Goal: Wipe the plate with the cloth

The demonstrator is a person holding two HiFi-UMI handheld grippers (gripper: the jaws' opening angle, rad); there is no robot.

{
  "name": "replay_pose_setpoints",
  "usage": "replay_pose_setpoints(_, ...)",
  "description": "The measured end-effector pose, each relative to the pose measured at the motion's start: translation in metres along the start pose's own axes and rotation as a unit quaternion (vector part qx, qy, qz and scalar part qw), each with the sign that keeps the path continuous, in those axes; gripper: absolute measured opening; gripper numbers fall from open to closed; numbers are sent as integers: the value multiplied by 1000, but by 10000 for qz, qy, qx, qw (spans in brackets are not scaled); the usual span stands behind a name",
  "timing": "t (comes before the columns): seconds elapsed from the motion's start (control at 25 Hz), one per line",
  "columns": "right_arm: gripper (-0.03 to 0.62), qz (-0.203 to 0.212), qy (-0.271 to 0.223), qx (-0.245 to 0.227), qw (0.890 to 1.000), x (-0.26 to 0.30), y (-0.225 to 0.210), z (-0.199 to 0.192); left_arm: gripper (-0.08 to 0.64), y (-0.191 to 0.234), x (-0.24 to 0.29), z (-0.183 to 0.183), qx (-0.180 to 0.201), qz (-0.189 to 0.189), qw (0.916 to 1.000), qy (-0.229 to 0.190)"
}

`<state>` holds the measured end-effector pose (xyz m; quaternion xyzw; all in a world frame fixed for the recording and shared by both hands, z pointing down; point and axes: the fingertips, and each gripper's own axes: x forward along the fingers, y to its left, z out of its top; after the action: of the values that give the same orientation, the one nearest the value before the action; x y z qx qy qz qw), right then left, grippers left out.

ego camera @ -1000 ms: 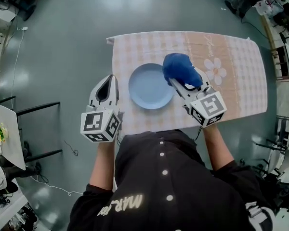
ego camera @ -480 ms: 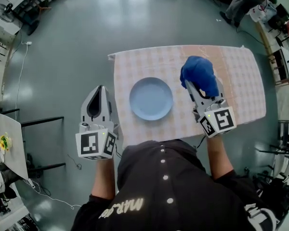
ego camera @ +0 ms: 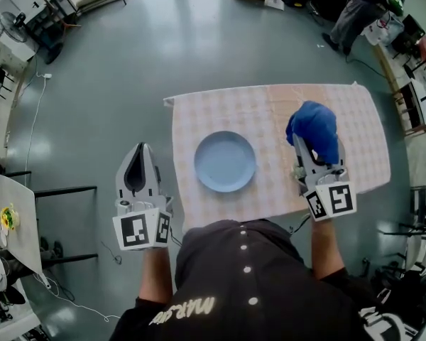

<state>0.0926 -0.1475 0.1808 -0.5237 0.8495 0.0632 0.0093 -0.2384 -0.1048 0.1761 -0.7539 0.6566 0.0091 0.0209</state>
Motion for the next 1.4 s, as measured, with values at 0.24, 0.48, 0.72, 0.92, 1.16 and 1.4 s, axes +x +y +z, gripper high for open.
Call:
replay_pose_setpoints(0.24,216,-24,36,89,10000,-5,-8,1,17,2,-1,0,64,82,9999,18)
replay_pose_setpoints(0.48,215,-69,-12,-20,10000,-4,-8,6,17,5,1,-5,67,110,9999,60)
replay_pose_setpoints(0.72,216,-118,20,-5,9999,-5,-8,-3,17,9,2,-15,5,169,9998,122)
replay_pose_setpoints(0.92,216,-94,26,-20,10000,-8,-7,-6,17,11,-2,-24,3,181,9996,229)
replay_pose_setpoints(1.16,216,-45,10,-41,10000,-9,-7,-5,17,8,-4,-25,14,193,9995,253)
replay_pose_setpoints(1.4,216,-35,24,-61,10000,-9,-7,-7,17,6,-3,-24,18,176,9995,250)
